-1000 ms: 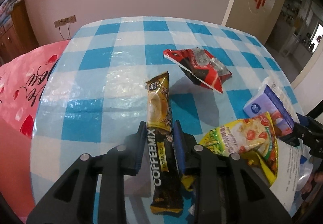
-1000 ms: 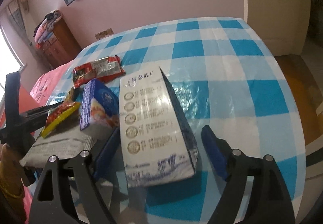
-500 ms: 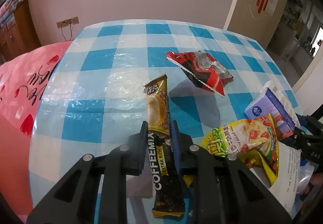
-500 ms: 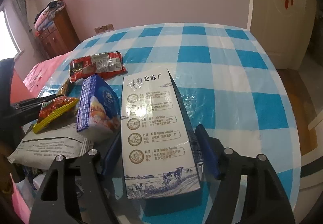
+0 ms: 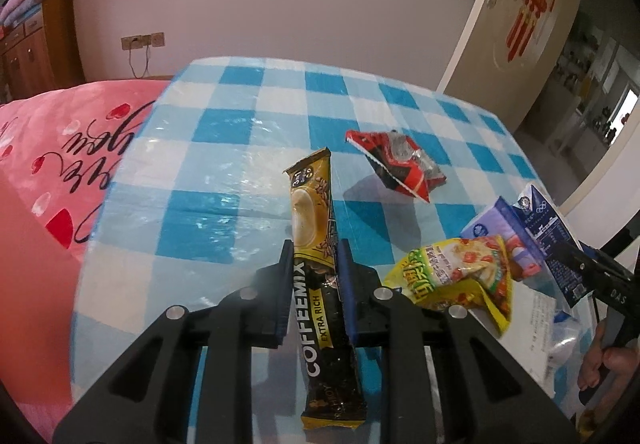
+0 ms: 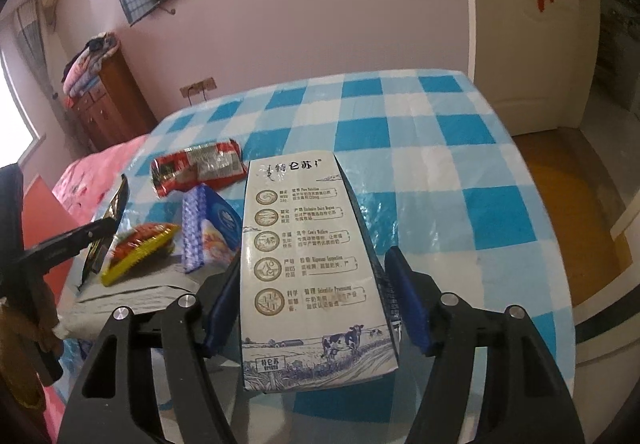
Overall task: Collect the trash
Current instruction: 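Lift the coffee-mix stick and milk carton off the table, then carry both items over the orange bucket and open both tools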
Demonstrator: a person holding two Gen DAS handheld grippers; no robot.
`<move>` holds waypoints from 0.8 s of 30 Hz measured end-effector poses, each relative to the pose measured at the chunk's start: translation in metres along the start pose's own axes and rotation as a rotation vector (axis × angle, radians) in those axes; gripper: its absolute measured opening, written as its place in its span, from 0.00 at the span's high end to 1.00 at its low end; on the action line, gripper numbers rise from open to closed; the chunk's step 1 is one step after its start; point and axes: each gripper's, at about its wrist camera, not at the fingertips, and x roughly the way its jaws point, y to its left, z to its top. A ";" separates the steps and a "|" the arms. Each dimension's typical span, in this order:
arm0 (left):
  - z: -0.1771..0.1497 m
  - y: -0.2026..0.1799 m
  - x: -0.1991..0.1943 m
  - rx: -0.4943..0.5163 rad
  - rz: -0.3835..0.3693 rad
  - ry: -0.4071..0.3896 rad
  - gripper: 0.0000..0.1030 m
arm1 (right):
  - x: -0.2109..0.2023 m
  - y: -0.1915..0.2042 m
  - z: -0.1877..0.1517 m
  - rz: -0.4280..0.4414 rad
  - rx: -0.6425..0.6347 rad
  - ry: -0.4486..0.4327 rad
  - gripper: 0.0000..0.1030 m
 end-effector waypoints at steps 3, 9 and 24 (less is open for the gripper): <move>-0.001 0.005 -0.012 -0.013 -0.003 -0.014 0.78 | -0.010 0.001 0.002 0.013 0.020 -0.014 0.34; -0.006 0.016 -0.039 -0.040 0.005 -0.041 0.78 | -0.027 0.002 0.005 0.063 0.075 -0.032 0.34; 0.003 0.041 -0.113 -0.053 0.055 -0.153 0.78 | -0.053 0.060 0.023 0.191 0.047 -0.036 0.34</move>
